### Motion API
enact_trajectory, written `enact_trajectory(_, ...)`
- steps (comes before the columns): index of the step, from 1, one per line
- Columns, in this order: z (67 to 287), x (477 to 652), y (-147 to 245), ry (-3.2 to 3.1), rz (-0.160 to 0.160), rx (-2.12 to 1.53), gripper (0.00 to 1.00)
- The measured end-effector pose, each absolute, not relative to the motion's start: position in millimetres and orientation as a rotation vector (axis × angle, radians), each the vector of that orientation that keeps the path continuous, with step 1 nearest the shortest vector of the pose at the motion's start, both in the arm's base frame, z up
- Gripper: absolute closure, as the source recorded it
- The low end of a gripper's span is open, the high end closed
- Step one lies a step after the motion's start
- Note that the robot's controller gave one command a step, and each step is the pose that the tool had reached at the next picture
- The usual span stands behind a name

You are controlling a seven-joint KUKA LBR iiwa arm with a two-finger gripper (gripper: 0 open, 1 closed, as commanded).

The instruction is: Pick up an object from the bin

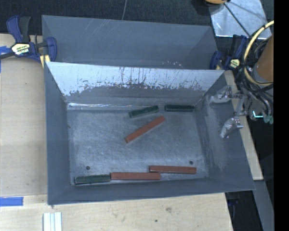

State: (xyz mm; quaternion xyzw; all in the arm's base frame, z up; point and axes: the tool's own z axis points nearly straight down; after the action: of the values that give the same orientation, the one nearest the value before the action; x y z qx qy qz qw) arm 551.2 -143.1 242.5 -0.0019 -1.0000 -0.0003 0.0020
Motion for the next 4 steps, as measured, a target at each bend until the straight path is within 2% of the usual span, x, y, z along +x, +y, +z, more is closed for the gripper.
enact_trajectory(1, 246.7, 552.8, -142.6, -3.146, 0.002, -0.002, 0.0)
enact_trajectory(2, 196.1, 546.2, -118.1, -3.151, 0.005, 0.035, 0.0)
enact_trajectory(3, 133.4, 546.9, -92.2, -3.147, 0.001, -0.028, 0.0)
enact_trajectory(4, 122.3, 542.7, -31.8, -3.138, 0.001, -0.167, 0.0)
